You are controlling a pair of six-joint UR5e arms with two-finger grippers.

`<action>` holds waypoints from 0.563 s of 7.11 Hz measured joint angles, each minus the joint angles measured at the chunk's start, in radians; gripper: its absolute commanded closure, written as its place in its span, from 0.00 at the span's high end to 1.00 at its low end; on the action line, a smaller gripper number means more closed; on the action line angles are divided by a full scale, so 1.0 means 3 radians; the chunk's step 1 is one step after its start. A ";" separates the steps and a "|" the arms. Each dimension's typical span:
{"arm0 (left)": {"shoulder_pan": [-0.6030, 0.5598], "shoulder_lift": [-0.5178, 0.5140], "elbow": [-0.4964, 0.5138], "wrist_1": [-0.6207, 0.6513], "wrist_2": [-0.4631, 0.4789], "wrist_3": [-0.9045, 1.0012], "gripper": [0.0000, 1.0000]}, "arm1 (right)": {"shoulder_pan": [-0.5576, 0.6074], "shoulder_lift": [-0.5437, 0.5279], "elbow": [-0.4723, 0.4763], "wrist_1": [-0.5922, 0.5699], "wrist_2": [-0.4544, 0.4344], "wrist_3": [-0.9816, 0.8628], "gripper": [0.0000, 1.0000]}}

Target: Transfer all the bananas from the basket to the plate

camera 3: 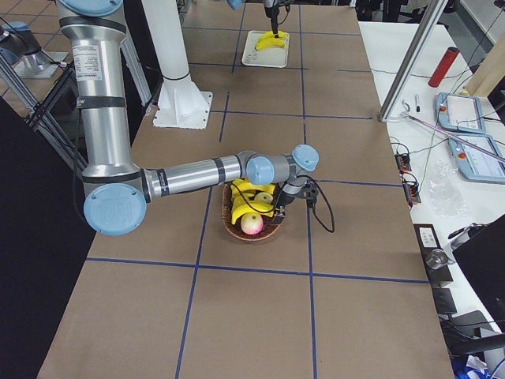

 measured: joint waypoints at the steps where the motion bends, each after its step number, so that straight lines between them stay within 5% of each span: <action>1: 0.0000 0.0000 0.0001 0.0000 0.0001 0.0000 1.00 | -0.0009 0.0002 -0.0011 0.0000 0.0001 -0.0001 0.55; 3: 0.0000 0.0003 0.0001 0.0000 0.0008 0.0003 1.00 | -0.0036 0.0024 -0.0031 0.0000 0.0002 -0.0002 0.02; 4: 0.0000 0.0004 0.0002 0.0000 0.0010 0.0004 1.00 | -0.0041 0.0036 -0.0027 0.0000 0.0002 -0.0005 0.00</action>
